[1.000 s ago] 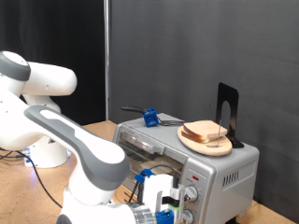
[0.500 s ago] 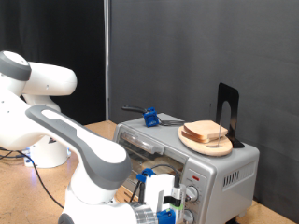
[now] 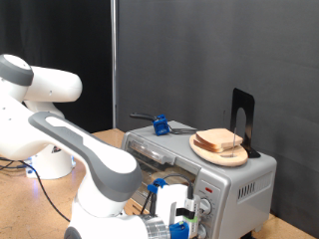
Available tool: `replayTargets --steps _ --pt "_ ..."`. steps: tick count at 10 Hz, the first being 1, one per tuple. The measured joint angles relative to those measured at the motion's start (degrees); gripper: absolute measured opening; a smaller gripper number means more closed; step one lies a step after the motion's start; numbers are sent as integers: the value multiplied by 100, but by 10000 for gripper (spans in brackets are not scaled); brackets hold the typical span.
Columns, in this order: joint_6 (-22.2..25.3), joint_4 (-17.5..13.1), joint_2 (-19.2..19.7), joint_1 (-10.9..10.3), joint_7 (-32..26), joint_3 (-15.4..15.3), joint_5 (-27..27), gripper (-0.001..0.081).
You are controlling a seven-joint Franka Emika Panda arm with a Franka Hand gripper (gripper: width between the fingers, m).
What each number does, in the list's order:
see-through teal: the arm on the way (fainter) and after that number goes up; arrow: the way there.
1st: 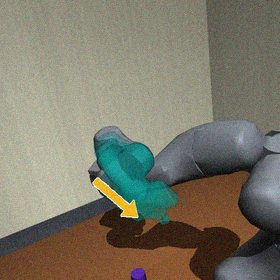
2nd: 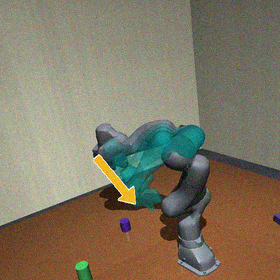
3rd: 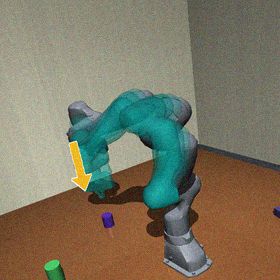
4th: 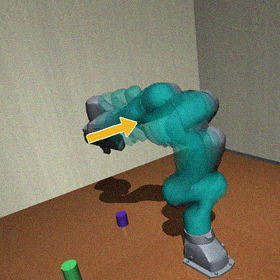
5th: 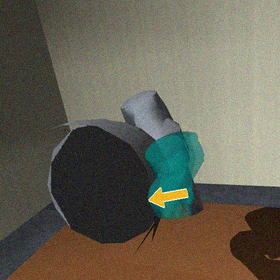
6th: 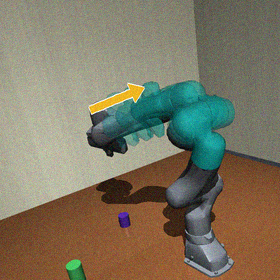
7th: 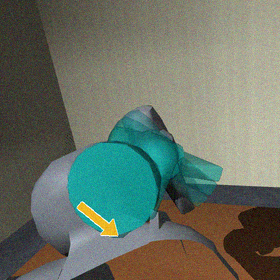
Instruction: Make a piece of toast with the oven
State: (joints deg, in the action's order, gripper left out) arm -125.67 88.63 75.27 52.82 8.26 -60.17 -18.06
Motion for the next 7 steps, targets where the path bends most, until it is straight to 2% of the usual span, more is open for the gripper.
replayTargets --steps 1,2,4,5,7 --pt "-42 8 7 0 0 9 -6 233" --pt "-44 9 8 1 0 7 -6 101" --pt "-57 15 8 4 -115 4 -5 101" --pt "-122 57 10 27 -416 -18 2 101" --pt "-436 285 44 169 -1497 -132 10 101"
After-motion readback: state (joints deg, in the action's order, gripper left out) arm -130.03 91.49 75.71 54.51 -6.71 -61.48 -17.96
